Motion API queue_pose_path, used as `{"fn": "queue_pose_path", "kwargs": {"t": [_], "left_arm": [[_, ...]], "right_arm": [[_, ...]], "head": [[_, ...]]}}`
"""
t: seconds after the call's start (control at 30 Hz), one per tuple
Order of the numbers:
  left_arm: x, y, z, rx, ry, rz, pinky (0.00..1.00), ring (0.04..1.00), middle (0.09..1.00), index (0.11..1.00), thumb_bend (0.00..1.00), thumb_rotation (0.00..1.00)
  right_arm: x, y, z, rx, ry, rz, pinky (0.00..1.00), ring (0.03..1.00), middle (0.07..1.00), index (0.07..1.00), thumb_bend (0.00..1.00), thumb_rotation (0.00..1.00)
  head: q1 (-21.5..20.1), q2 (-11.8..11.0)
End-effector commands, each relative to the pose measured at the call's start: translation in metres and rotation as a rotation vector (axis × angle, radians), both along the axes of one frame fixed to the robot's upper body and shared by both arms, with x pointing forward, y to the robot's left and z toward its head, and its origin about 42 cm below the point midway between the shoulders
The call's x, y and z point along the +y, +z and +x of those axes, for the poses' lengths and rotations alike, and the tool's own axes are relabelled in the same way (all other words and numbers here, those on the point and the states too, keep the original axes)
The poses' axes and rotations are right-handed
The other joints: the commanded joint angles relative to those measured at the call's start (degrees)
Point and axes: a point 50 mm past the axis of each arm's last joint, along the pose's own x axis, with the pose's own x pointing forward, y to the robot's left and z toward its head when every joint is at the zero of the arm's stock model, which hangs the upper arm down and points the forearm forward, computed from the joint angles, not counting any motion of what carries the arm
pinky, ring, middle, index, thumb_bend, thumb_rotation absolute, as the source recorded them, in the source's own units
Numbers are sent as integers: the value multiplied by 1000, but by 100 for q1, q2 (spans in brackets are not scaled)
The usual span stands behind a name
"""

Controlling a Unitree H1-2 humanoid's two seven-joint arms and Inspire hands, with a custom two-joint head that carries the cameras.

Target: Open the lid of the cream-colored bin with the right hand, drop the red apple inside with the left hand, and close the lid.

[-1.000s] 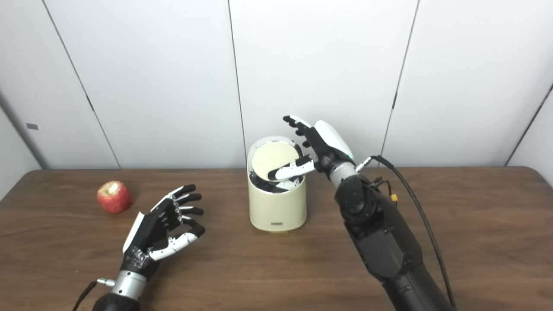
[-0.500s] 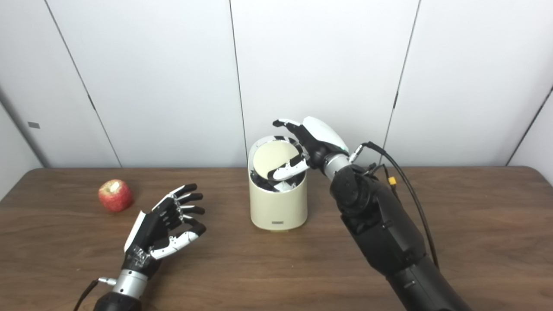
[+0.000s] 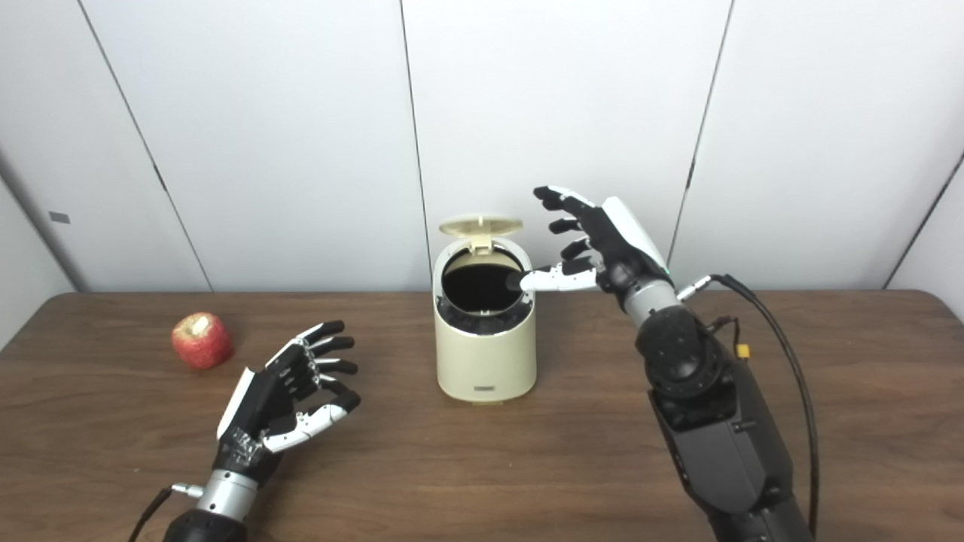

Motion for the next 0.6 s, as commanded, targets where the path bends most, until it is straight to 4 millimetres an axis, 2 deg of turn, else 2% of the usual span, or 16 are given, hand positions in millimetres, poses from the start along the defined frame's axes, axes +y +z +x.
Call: {"fn": "queue_pose_path", "kwargs": {"t": [0.0, 0.13, 0.23, 0.33, 0.47, 0.57], "left_arm": [[0, -3, -2, 8, 4, -6, 528, 664, 777, 844, 695, 138], [1, -3, -2, 2, 5, 3, 519, 660, 775, 840, 707, 164], [2, -1, -2, -3, 5, 8, 524, 663, 777, 839, 698, 156], [3, 1, -2, -5, 5, 10, 529, 665, 779, 839, 692, 148], [5, 4, -2, -15, 16, 13, 523, 663, 775, 833, 706, 175], [7, 6, -3, -19, 22, 17, 518, 661, 775, 826, 695, 162]], "right_arm": [[-7, 16, -5, -108, 16, 20, 618, 781, 842, 841, 686, 237], [-23, -7, -15, -88, 24, 32, 609, 790, 842, 841, 705, 278], [-34, -24, -25, -66, 37, 73, 607, 814, 904, 840, 764, 313], [-39, -34, -32, -66, 41, 75, 609, 820, 919, 844, 776, 315], [-48, -49, -48, -74, 22, 36, 632, 793, 857, 849, 798, 321], [-52, -57, -60, -56, 19, 59, 672, 796, 844, 858, 795, 285]], "head": [[2, 6], [17, 12], [41, 3], [55, -7], [89, -26], [351, -51]]}}
